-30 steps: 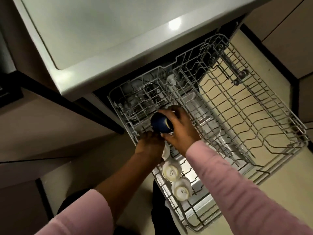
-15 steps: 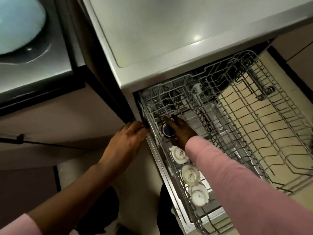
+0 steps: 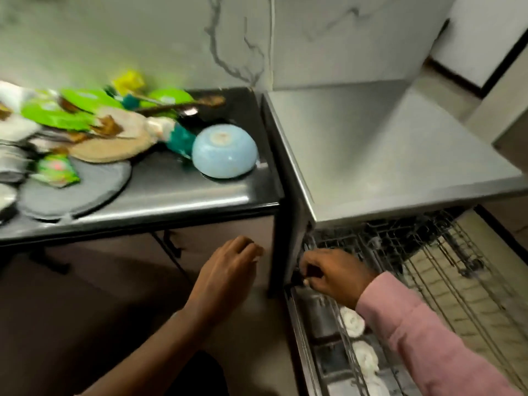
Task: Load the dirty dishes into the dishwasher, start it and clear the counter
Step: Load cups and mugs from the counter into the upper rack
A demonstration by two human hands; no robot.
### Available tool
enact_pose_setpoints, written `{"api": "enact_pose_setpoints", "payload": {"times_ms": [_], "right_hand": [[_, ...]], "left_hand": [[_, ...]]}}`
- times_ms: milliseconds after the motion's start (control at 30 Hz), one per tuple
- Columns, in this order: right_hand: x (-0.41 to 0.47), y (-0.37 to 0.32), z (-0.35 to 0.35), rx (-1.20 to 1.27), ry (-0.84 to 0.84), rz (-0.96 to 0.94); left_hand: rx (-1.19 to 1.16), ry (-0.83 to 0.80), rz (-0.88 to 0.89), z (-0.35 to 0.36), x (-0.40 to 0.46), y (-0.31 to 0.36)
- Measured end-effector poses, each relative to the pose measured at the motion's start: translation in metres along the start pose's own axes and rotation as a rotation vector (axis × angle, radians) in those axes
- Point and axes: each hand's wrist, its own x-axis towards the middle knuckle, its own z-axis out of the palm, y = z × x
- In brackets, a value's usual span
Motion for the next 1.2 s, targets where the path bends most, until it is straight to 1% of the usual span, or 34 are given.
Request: {"api": "enact_pose_setpoints", "payload": {"times_ms": [67, 133, 233, 333, 467, 567, 700, 800, 900, 1067, 1133, 1200], "right_hand": [[-0.002, -0.039, -0.015, 0.041, 0.065, -0.051], [-0.003, -0.078, -0.027, 0.065, 0.142, -0.115], [-0.006, -0.147, -0.044, 0.085, 0.194, -0.214], [-0.002, -0.198, -0.055, 0.078, 0.229, -0.323], [0.008, -0.244, -0.066, 0.089, 0.298, -0.394], [0.024, -0.273, -0.073, 0.082, 0.323, -0.435], [0.052, -0.29, -0.08, 0.057, 0.332, -0.467], [0.101, -0.3, -0.084, 0.055, 0.313, -0.5], [0.146, -0.299, -0.083, 0.073, 0.327, -0.507], [0.246, -0.279, -0.091, 0.068, 0.365, -0.462], [0.277, -0.269, -0.096, 0.042, 0.416, -0.434], [0.318, -0.252, -0.099, -0.002, 0.4, -0.381]], "left_hand": [[0.002, 0.053, -0.025, -0.037, -0.015, -0.009], [-0.009, 0.102, -0.095, -0.073, -0.036, -0.022], [0.019, 0.161, -0.194, -0.129, -0.076, -0.043], [0.077, 0.169, -0.252, -0.168, -0.102, -0.065], [0.083, 0.222, -0.393, -0.21, -0.12, -0.084], [0.052, 0.283, -0.449, -0.234, -0.131, -0.104], [0.018, 0.355, -0.534, -0.252, -0.136, -0.127], [0.002, 0.402, -0.618, -0.26, -0.136, -0.16], [-0.011, 0.457, -0.668, -0.262, -0.13, -0.19], [-0.058, 0.573, -0.74, -0.259, -0.077, -0.249], [-0.06, 0.584, -0.726, -0.254, -0.054, -0.262], [-0.079, 0.58, -0.753, -0.24, -0.025, -0.28]]}}
